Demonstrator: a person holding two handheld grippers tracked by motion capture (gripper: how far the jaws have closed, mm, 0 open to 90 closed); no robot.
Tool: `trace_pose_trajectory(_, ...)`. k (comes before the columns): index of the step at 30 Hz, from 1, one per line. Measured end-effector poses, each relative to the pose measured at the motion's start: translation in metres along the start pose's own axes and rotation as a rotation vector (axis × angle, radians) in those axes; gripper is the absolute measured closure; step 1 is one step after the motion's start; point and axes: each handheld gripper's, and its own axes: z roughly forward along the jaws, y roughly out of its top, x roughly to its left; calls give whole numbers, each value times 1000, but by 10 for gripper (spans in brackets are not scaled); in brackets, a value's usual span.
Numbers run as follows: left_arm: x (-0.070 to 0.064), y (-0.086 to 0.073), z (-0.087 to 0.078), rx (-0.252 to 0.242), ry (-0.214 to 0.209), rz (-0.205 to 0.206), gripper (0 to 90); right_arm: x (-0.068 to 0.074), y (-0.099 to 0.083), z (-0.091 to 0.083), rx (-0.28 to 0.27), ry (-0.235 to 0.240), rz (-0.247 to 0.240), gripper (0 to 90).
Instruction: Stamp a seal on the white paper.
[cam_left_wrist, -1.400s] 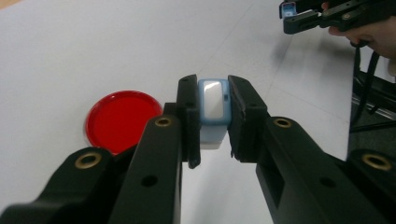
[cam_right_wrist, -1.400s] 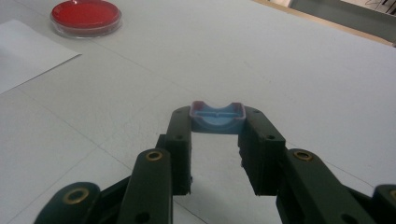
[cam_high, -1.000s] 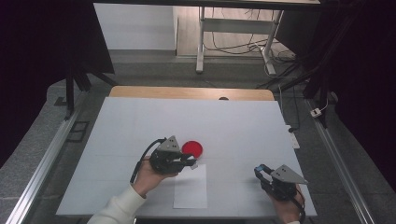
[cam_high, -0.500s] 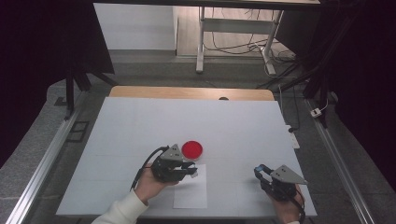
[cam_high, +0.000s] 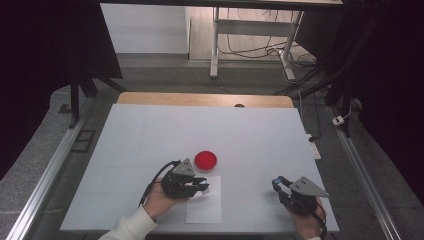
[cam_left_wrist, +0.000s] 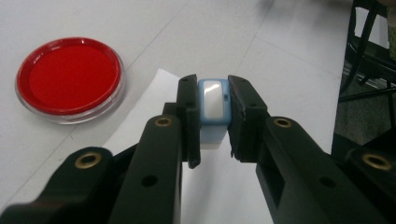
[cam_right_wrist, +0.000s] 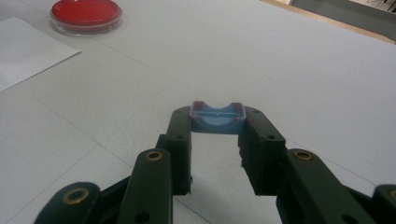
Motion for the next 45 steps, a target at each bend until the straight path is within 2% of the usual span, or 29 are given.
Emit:
trace_pose_trajectory(7, -1, -3, -1, 2, -2, -2, 757, 0, 0, 0, -6, 0, 2, 654)
trace_pose_trajectory(27, -2, -9, 10, 44, 18, 8, 757, 1, 0, 0, 1, -4, -6, 654)
trace_pose_trajectory(45, -1, -8, 15, 50, 36, 7, 757, 1, 0, 1, 4, -9, -9, 654)
